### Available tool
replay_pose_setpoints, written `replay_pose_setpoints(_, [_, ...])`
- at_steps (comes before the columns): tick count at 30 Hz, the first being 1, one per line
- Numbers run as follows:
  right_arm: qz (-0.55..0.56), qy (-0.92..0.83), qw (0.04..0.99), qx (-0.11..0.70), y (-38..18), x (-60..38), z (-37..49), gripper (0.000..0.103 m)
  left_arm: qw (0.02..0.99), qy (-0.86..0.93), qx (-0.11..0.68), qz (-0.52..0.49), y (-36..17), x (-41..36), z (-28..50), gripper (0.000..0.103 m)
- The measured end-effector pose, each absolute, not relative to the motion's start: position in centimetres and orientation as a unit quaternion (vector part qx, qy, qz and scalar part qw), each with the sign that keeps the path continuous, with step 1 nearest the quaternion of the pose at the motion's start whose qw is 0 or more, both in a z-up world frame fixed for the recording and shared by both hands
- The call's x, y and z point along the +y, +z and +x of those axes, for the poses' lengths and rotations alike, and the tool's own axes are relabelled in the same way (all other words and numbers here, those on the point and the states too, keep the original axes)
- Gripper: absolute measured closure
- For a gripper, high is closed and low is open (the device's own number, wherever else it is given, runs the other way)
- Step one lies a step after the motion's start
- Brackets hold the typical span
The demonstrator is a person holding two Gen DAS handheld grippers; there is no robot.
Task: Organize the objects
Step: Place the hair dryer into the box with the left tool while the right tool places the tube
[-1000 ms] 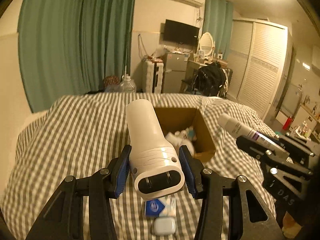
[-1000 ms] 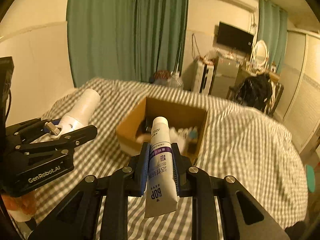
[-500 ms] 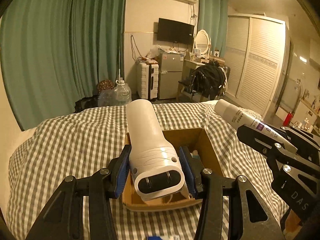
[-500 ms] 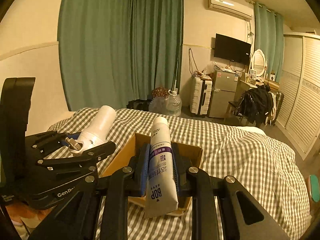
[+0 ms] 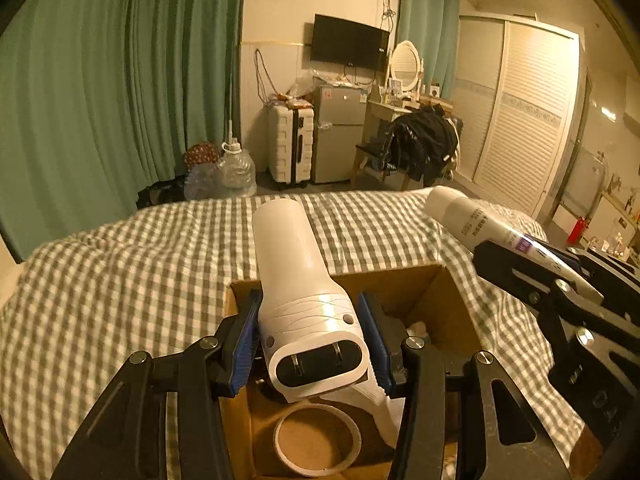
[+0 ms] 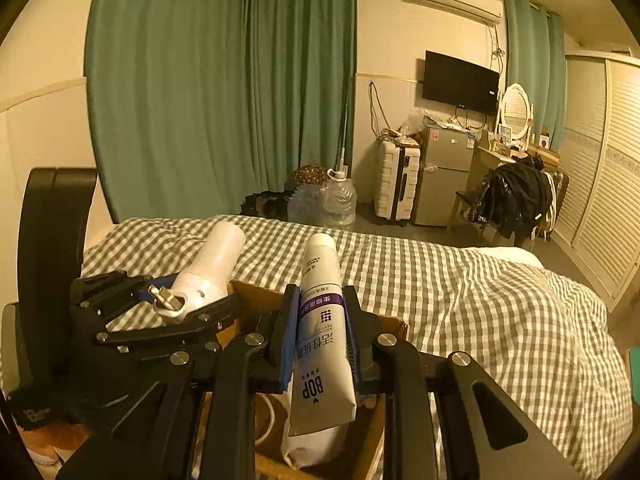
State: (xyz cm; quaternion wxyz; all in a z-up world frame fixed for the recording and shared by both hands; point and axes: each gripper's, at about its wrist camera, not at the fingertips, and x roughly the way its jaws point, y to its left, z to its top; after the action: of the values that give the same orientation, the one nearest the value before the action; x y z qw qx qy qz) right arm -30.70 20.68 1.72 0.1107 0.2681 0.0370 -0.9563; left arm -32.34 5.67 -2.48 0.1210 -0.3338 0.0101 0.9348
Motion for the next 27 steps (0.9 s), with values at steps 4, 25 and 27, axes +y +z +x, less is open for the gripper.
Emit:
replay_pose_setpoints(4, [0.293,-0.950,0.110,0.023,-1.2,21.3,-32.6,0.083,0.125,0.924,0.016,-0.361,-5.5,5.7,-33.2,0.054])
replay_pose_setpoints(25, [0.376,-0.919,0.113,-0.025,-8.9,24.0,-35.8,0.082,0.158,0.897,0.044,-0.411,-9.3,7.1,-32.9,0.053])
replay_pose_setpoints(27, [0.376,-0.919,0.113,-0.028,-9.0,23.8,-35.8,0.082,0.162,0.898,0.046,-0.405,-9.2,7.3,-32.7,0.051])
